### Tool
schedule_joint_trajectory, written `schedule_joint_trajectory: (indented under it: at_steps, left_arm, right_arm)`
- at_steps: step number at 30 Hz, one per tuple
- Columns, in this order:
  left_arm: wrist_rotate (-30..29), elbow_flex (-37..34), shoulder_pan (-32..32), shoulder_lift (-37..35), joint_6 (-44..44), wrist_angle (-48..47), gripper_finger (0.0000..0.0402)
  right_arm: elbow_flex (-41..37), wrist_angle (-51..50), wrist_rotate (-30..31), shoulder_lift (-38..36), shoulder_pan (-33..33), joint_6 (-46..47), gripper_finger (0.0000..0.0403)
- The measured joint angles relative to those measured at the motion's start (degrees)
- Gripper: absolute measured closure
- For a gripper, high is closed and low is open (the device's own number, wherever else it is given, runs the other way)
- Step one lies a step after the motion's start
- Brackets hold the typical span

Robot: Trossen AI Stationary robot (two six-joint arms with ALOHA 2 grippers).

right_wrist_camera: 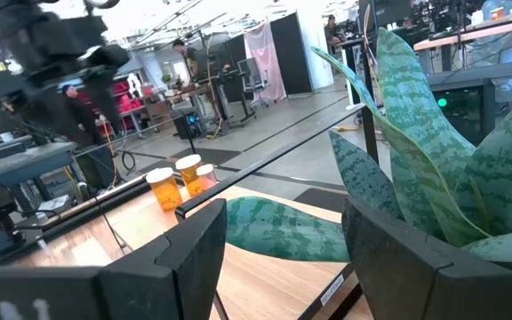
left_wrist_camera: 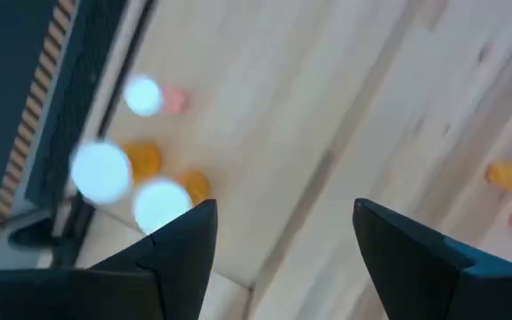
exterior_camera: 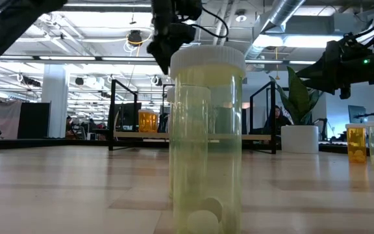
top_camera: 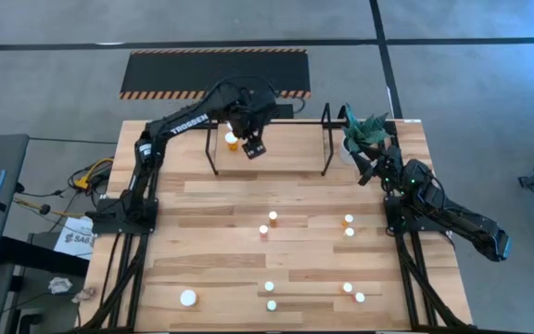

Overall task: Pick and place medicine bottles onto shelf by color
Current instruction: Put the top red pill bottle on the shelf aligned with the other red pill bottle

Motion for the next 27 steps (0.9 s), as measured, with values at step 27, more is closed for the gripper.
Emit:
schedule_joint_trajectory:
  at_steps: [27]
  left_arm:
    - [-3.0, -55.4, -34.6, -18.8, -49.6, 46.7, 0.0152]
  right_arm:
    - [0.0, -0.1, 0.0, 0.1, 0.0, 0.0, 0.0154]
